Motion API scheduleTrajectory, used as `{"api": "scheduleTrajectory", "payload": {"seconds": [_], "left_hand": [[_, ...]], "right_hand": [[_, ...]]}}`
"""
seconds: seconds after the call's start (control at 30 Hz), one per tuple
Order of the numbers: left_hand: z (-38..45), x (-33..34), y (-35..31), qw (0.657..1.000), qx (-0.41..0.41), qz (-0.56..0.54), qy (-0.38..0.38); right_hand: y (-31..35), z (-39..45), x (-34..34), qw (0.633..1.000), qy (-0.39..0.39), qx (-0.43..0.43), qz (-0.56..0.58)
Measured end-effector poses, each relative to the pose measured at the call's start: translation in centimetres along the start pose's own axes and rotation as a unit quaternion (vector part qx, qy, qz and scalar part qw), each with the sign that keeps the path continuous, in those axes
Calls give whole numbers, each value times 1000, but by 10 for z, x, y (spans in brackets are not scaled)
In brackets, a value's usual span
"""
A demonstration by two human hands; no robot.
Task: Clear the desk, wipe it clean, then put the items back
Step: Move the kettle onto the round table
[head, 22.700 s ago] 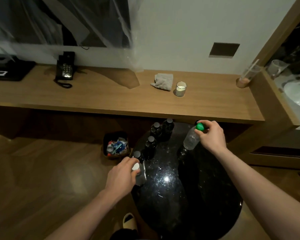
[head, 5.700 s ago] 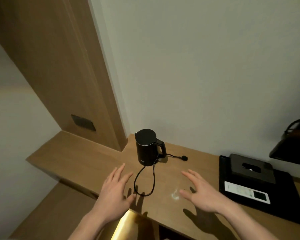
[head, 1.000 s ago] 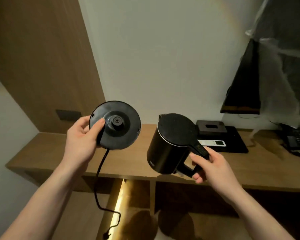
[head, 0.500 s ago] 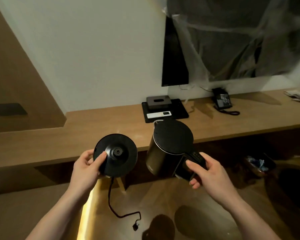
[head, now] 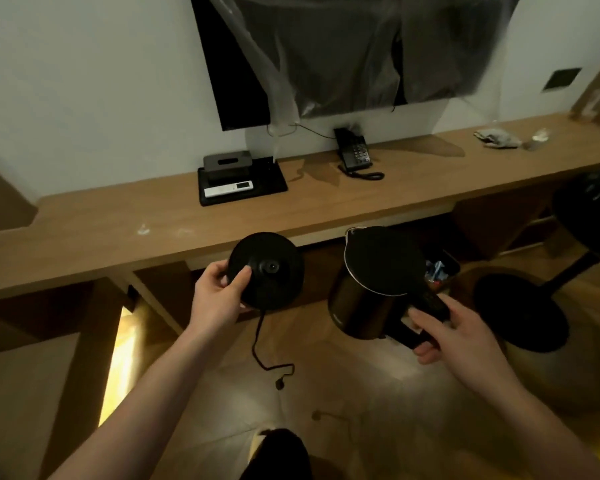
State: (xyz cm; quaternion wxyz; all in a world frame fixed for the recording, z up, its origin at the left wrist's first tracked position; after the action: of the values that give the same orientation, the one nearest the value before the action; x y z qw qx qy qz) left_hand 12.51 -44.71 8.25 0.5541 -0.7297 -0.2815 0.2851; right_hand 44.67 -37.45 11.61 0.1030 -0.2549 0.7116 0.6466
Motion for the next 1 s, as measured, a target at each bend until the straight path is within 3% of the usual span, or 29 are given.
{"api": "scheduleTrajectory", "payload": {"seconds": [0.37, 1.0], "left_hand": [[-44, 152, 9, 993, -30, 50, 99], [-30, 503, 11, 968, -18, 122, 219]], "right_hand": [[-96, 13, -122, 990, -73, 94, 75], [-211, 156, -348, 980, -147, 91, 95]]}}
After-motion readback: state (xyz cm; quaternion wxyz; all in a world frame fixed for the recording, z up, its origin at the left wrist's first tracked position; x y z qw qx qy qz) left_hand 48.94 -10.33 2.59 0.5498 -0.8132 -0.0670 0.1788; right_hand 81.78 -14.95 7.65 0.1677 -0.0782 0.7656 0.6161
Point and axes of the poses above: each hand's wrist, its own z-axis towards the middle knuckle, its own x-axis out of the palm, y = z × x, the point moved 1 cm from there along z, towards the middle knuckle, and after that the axes turned 6 degrees about -y, right-handed, at the moved point
